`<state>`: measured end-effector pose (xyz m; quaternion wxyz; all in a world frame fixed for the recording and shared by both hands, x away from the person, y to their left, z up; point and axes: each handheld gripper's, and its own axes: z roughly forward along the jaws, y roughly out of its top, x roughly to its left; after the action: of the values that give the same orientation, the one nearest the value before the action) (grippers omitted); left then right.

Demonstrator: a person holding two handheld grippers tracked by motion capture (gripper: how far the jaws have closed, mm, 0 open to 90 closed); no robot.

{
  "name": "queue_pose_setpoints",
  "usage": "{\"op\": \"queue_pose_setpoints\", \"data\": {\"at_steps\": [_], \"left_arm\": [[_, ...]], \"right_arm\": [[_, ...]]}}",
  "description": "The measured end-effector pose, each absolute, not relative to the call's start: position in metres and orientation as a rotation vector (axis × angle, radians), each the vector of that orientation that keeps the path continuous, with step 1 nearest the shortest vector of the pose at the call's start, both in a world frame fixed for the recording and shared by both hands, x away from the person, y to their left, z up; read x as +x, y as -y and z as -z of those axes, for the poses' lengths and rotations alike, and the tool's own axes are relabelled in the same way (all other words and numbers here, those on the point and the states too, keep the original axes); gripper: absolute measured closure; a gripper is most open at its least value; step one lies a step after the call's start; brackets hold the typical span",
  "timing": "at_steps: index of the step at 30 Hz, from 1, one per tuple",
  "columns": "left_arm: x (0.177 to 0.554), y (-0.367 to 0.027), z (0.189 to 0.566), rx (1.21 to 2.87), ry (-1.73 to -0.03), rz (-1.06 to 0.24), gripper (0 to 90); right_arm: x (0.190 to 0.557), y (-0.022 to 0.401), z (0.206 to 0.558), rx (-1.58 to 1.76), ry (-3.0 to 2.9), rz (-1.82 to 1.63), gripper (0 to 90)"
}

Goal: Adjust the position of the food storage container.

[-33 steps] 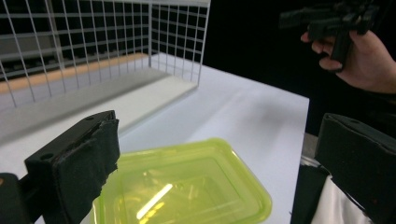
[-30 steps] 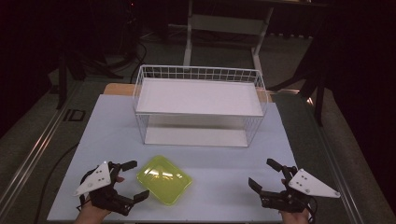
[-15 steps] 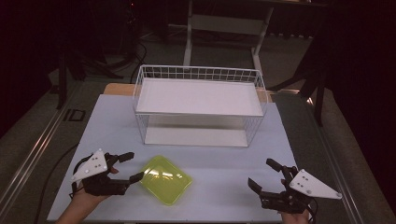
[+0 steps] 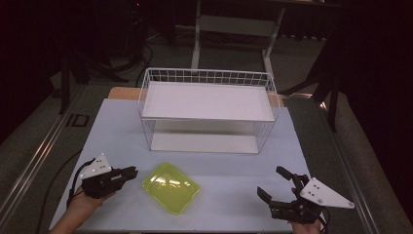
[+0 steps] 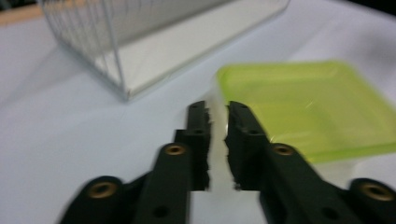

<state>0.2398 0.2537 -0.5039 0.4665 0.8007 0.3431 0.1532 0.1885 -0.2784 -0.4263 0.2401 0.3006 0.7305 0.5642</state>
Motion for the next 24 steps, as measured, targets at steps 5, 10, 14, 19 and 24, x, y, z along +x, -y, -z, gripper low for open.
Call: {"op": "queue_pose_setpoints", "data": {"at_steps": [5,10,14,19,24], "left_arm": [[0.242,-0.252,0.517,2.085,-0.859,-0.383,90.0],[0.247,-0.249,0.527,2.137,-0.896,-0.343,90.0],[0.248,-0.244,0.53,2.149,-0.869,-0.296,90.0],[0.246,-0.232,0.532,2.186,-0.824,-0.248,90.0],[0.245,-0.224,0.532,2.196,-0.793,-0.223,90.0]], "right_arm": [[0.188,0.278,0.427,0.826,-1.996,-1.549,13.3],[0.189,0.277,0.427,0.826,-2.002,-1.551,13.4],[0.189,0.278,0.427,0.83,-2.001,-1.555,13.4],[0.19,0.279,0.428,0.841,-2.001,-1.563,13.3],[0.19,0.279,0.428,0.837,-1.999,-1.56,13.4]]}}
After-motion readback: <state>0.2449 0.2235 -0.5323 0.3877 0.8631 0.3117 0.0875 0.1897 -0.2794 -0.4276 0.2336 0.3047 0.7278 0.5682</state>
